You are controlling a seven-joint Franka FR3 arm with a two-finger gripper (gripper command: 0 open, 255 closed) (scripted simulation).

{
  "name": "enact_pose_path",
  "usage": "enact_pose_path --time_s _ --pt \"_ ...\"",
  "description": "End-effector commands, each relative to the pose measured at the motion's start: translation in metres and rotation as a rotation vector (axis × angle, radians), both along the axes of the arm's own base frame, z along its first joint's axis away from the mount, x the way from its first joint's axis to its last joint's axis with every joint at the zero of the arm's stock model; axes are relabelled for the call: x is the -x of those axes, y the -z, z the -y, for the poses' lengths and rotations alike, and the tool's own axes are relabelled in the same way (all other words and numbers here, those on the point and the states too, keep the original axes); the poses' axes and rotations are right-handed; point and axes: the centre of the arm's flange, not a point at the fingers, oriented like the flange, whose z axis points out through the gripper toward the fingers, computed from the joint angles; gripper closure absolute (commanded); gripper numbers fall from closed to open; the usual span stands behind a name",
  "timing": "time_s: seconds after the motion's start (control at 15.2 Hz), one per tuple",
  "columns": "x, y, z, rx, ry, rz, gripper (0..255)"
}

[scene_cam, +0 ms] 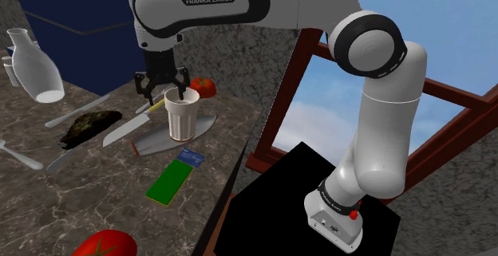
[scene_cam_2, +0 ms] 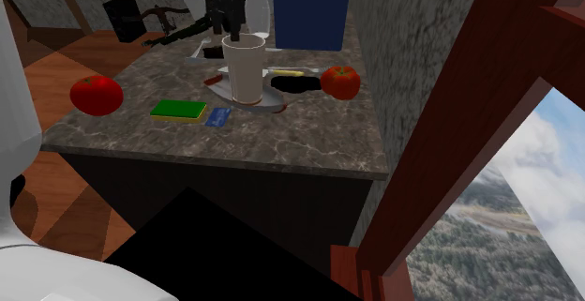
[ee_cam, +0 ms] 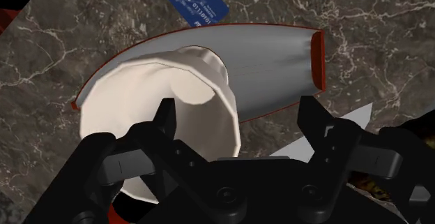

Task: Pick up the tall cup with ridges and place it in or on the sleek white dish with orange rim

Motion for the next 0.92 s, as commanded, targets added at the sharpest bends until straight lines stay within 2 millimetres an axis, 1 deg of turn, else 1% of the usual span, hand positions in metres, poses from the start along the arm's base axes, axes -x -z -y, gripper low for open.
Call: enact_pose_path --time_s 0.0,0.07,0.26,0.33,0.86 --pt "0.0 0.0 0.0 0.0 0.0 0.0 0" --pt "0.0 0.0 0.0 0.0 0.0 0.0 0" --pt "-0.008 -0.039 -0.001 0.0 0.0 0.0 0" --pt "-0.01 -0.049 -0.001 0.0 0.0 0.0 0" --pt "-0.01 -0.049 -0.001 0.0 0.0 0.0 0"
